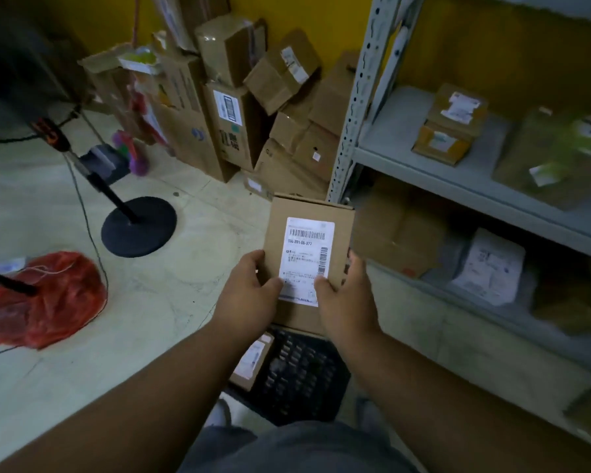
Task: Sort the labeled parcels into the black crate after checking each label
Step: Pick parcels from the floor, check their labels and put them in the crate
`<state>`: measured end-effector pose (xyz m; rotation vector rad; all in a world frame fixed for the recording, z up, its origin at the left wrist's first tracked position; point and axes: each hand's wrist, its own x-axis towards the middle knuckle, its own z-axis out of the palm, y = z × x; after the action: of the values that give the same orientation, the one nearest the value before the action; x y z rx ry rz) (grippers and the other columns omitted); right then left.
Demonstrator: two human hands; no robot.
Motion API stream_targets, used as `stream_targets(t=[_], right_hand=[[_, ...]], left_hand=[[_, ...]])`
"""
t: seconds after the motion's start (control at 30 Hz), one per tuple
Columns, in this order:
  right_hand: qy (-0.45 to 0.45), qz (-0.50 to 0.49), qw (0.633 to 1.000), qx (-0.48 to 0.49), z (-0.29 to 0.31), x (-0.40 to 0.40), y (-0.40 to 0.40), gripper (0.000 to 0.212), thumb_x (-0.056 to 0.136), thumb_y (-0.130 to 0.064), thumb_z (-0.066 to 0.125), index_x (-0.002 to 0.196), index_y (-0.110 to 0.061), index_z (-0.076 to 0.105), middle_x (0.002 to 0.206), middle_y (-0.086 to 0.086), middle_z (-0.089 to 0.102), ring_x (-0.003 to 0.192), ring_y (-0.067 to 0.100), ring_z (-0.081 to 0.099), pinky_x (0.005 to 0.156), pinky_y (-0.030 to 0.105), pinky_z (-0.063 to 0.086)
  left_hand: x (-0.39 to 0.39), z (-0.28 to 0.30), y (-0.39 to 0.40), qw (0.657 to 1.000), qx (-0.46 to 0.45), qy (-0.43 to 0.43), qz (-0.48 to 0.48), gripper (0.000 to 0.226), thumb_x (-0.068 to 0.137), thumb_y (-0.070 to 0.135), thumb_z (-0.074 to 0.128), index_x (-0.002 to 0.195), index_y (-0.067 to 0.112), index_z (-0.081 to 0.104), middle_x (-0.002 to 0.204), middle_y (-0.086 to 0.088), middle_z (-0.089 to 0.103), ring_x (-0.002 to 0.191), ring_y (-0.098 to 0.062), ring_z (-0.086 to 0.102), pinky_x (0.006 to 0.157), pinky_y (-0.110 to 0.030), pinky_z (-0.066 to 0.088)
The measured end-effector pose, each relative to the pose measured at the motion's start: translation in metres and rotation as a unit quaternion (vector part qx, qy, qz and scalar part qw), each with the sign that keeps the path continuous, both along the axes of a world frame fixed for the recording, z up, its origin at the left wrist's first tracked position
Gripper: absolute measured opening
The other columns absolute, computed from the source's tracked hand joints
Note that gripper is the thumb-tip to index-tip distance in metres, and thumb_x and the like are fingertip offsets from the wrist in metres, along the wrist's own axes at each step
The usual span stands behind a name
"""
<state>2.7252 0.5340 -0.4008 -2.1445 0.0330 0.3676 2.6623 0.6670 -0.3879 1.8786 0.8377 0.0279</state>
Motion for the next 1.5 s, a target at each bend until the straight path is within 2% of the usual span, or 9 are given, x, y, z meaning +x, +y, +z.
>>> stream_targets(t=[0.17, 0.33, 0.47, 0.57, 0.7, 0.9, 1.07, 1.27, 1.5], right_hand=[[0.034, -0.066, 0.996, -0.05, -0.019, -0.022, 0.072, 0.059, 0.095, -0.03, 0.056, 0.15, -0.033, 0.035, 0.122, 0.004, 0.044, 0.104, 0.021, 0.057, 0.08, 0.025, 0.045], [0.053, -0.106, 0.991, -0.061, -0.029, -0.03, 0.092, 0.049, 0.096, -0.024, 0.05, 0.144, -0.031, 0.047, 0.119, 0.008, 0.048, 0.102, 0.027, 0.059, 0.087, 0.033, 0.054], [0.066, -0.12, 0.988, -0.073, -0.068, -0.033, 0.094, 0.036, 0.097, -0.024, 0.047, 0.13, -0.029, 0.06, 0.112, 0.011, 0.06, 0.089, 0.025, 0.064, 0.059, 0.023, 0.052], [0.084, -0.112, 0.987, -0.075, -0.131, -0.026, 0.105, 0.028, 0.098, -0.025, 0.046, 0.119, -0.028, 0.065, 0.111, 0.006, 0.066, 0.086, 0.019, 0.067, 0.044, 0.008, 0.043], [0.141, -0.109, 0.982, -0.062, -0.243, -0.035, 0.124, 0.021, 0.098, -0.025, 0.048, 0.111, -0.025, 0.065, 0.114, 0.003, 0.068, 0.086, 0.019, 0.065, 0.066, 0.032, 0.062], [0.232, -0.1, 0.967, -0.043, -0.425, -0.058, 0.132, 0.036, 0.097, -0.021, 0.053, 0.132, -0.027, 0.058, 0.113, -0.008, 0.064, 0.085, 0.009, 0.06, 0.055, 0.012, 0.042], [0.278, -0.121, 0.952, -0.045, -0.53, -0.076, 0.138, 0.033, 0.095, -0.022, 0.054, 0.127, -0.027, 0.059, 0.114, -0.002, 0.065, 0.084, 0.015, 0.06, 0.071, 0.027, 0.054], [0.33, -0.121, 0.935, -0.049, -0.604, -0.098, 0.146, 0.031, 0.095, -0.019, 0.054, 0.125, -0.019, 0.062, 0.12, 0.008, 0.067, 0.102, 0.028, 0.066, 0.09, 0.043, 0.057], [0.346, -0.086, 0.931, -0.07, -0.613, -0.103, 0.17, 0.03, 0.095, -0.013, 0.055, 0.124, -0.011, 0.064, 0.125, 0.011, 0.066, 0.109, 0.033, 0.064, 0.086, 0.033, 0.053]], left_hand=[[-0.004, -0.034, 0.082, 0.992, 0.009, 0.057, -0.11, 0.052, 0.096, 0.029, 0.051, 0.147, 0.028, 0.041, 0.135, 0.004, 0.059, 0.113, -0.018, 0.06, 0.099, -0.044, 0.05], [-0.002, -0.054, 0.105, 0.981, 0.011, 0.072, -0.178, 0.049, 0.099, 0.035, 0.051, 0.147, 0.028, 0.042, 0.139, 0.004, 0.056, 0.116, -0.017, 0.057, 0.098, -0.037, 0.048], [-0.011, -0.093, 0.109, 0.977, -0.001, 0.081, -0.199, 0.037, 0.1, 0.036, 0.05, 0.137, 0.035, 0.05, 0.126, 0.016, 0.06, 0.109, -0.01, 0.061, 0.085, -0.028, 0.053], [-0.007, -0.155, 0.118, 0.977, 0.01, 0.077, -0.197, 0.017, 0.1, 0.035, 0.051, 0.112, 0.047, 0.054, 0.105, 0.023, 0.063, 0.091, 0.0, 0.064, 0.055, -0.007, 0.046], [-0.021, -0.272, 0.127, 0.976, 0.03, 0.111, -0.183, 0.029, 0.1, 0.031, 0.049, 0.129, 0.036, 0.052, 0.115, 0.016, 0.059, 0.092, -0.005, 0.061, 0.063, -0.008, 0.043], [-0.046, -0.46, 0.137, 0.959, 0.03, 0.192, -0.207, 0.024, 0.097, 0.022, 0.047, 0.117, 0.031, 0.058, 0.113, 0.007, 0.065, 0.093, -0.016, 0.065, 0.057, -0.01, 0.042], [-0.064, -0.552, 0.139, 0.927, 0.079, 0.236, -0.281, 0.053, 0.089, 0.024, 0.056, 0.14, 0.031, 0.043, 0.135, -0.008, 0.048, 0.118, -0.032, 0.056, 0.085, -0.039, 0.06], [-0.071, -0.607, 0.128, 0.862, 0.123, 0.327, -0.369, 0.088, 0.09, 0.044, 0.059, 0.158, 0.025, 0.006, 0.163, -0.005, -0.022, 0.15, -0.04, -0.004, 0.117, -0.052, 0.022], [-0.063, -0.612, 0.132, 0.824, 0.159, 0.358, -0.41, 0.093, 0.093, 0.047, 0.052, 0.158, 0.008, -0.003, 0.165, -0.006, -0.016, 0.151, -0.033, -0.003, 0.118, -0.052, 0.024]])
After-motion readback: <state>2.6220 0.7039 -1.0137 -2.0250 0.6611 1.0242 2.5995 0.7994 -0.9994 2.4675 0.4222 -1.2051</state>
